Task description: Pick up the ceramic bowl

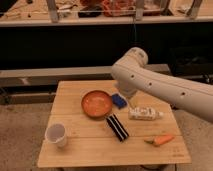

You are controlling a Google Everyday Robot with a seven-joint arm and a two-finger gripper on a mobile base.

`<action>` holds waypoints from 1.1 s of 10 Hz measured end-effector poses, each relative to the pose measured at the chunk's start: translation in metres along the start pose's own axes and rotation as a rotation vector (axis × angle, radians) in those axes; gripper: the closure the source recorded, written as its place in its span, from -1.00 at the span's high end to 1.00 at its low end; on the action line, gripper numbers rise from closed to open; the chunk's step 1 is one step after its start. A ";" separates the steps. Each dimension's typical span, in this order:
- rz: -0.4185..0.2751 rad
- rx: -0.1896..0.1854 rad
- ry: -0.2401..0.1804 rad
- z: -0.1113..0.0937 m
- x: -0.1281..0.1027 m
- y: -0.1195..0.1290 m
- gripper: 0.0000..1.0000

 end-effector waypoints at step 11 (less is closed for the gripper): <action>-0.200 0.026 -0.031 0.017 -0.017 -0.029 0.60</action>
